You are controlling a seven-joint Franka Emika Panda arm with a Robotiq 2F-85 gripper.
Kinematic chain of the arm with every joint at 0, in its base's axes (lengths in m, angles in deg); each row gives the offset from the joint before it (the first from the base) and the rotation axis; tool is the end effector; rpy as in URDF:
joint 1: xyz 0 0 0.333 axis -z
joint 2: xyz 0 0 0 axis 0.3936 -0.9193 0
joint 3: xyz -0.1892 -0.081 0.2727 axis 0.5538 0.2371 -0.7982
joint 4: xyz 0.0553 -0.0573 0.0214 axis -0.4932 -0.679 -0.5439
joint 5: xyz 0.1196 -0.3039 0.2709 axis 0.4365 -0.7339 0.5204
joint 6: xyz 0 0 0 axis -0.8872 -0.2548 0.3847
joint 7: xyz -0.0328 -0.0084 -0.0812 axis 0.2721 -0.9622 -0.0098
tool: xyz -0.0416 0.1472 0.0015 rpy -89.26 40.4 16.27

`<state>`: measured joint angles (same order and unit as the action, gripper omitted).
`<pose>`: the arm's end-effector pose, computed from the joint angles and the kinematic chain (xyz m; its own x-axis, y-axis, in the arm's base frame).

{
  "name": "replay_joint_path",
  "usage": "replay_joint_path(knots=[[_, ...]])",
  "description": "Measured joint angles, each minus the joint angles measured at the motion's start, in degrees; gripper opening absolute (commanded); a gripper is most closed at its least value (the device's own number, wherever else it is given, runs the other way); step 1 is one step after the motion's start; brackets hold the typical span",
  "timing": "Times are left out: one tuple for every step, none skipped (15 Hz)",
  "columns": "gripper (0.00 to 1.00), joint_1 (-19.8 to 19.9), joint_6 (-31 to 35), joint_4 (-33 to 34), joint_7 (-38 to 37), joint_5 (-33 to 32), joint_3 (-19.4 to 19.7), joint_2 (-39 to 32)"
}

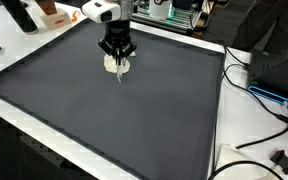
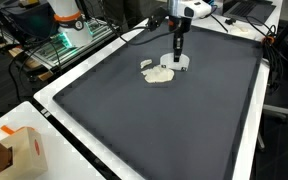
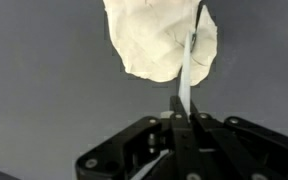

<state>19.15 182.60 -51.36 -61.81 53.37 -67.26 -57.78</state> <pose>0.6199 0.0720 0.2048 0.8822 0.4657 0.0696 0.4539 -0.8804 0.1374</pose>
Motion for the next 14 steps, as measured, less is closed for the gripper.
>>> replay_joint_path(knots=[[0.01,0.0,0.0,-0.44,0.0,0.0,0.0,0.31],[0.01,0.0,0.0,-0.91,0.0,0.02,-0.01,0.64],[0.01,0.0,0.0,-1.42,0.0,0.04,-0.04,0.97],[0.01,0.02,0.01,-1.93,0.14,0.15,-0.14,1.36],[0.01,0.06,0.0,-2.48,0.55,0.38,-0.3,1.74],[0.01,0.19,0.0,-3.0,1.46,0.83,-0.62,2.07],[0.01,0.44,0.0,-3.53,2.83,1.59,-1.12,2.42],[0.01,0.78,0.0,-4.05,4.53,2.58,-1.74,2.73],[0.01,1.17,0.0,-4.56,6.46,3.81,-2.48,2.98],[0.01,1.65,0.0,-5.08,8.57,5.19,-3.33,3.2],[0.01,2.1,0.0,-5.5,10.49,6.36,-4.11,3.29],[0.01,2.42,0.0,-5.74,11.67,6.98,-4.56,3.32],[0.01,2.61,0.0,-5.87,12.46,7.23,-4.77,3.36],[0.01,2.67,0.0,-5.93,12.56,7.25,-4.8,3.42]])
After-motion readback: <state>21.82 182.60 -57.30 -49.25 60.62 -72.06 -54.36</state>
